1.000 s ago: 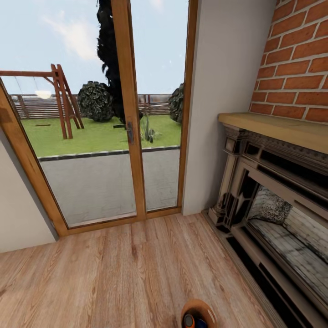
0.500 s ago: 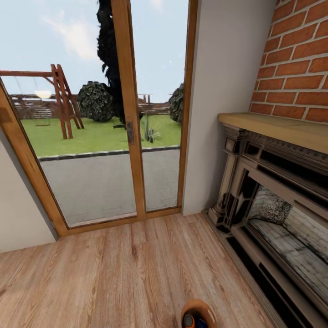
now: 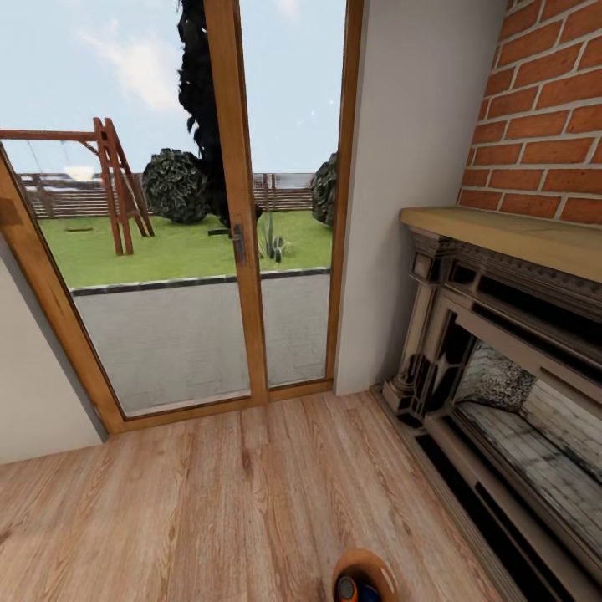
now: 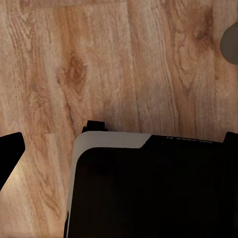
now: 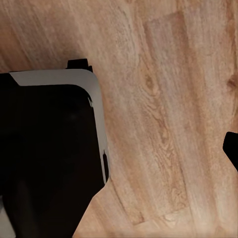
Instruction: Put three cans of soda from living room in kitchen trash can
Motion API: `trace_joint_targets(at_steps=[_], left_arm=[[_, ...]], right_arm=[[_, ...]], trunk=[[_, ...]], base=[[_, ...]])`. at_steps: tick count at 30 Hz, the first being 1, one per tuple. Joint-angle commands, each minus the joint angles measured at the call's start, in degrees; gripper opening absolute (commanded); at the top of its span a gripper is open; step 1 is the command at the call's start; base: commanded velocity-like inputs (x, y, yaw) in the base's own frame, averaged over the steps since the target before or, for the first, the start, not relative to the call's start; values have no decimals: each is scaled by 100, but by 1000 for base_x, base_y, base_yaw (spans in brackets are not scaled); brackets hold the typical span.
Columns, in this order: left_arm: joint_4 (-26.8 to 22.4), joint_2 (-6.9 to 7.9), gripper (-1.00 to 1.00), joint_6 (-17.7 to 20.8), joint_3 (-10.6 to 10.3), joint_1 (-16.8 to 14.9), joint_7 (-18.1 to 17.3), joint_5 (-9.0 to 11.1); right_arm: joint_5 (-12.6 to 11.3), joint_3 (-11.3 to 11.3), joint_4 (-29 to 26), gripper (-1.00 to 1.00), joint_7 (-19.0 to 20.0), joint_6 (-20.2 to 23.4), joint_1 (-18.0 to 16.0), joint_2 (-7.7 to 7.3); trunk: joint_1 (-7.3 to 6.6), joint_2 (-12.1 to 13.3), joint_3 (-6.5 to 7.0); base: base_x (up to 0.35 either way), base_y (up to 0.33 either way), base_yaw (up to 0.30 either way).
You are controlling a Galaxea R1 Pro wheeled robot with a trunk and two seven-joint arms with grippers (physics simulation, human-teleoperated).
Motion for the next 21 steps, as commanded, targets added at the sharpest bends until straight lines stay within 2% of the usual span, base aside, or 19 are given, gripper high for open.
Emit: trace_joint_targets(at_steps=[1,21], left_arm=[[0,0,100,0,-1,0,0,0],[0,-1,100,0,0,0,0,-1]], right_arm=[[1,0,2,100,1,0,0,0],[3,1,8,100,4,0,0,-1]], trunk=[[0,0,0],[0,0,0]], base=[[0,0,0],[0,0,0]])
